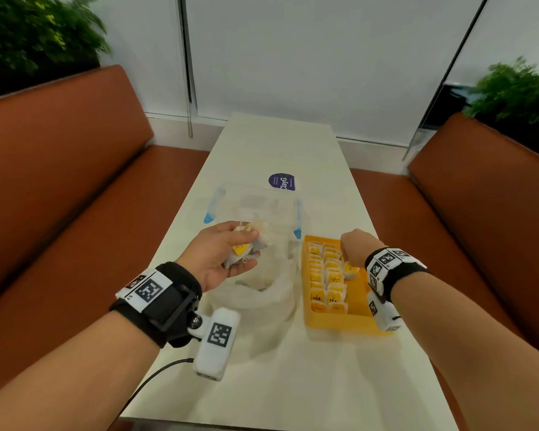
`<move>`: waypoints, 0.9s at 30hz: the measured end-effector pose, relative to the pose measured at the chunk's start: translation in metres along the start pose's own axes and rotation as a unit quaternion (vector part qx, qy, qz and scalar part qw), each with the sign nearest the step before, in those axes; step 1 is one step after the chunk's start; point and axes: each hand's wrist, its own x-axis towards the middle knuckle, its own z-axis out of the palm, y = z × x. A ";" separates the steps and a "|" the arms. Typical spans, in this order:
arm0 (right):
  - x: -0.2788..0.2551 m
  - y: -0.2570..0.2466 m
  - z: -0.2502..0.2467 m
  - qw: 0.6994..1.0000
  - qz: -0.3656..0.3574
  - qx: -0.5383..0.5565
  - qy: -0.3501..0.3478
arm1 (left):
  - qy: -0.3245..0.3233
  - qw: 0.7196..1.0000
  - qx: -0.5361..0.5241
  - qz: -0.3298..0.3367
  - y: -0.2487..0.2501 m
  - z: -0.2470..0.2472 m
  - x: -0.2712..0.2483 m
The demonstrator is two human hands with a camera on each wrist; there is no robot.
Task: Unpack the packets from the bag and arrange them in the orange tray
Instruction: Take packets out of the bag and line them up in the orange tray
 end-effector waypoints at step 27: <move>-0.066 -0.088 -0.113 0.879 -0.234 0.390 0.141 | -0.025 1.000 0.010 0.007 -0.001 0.008 -0.007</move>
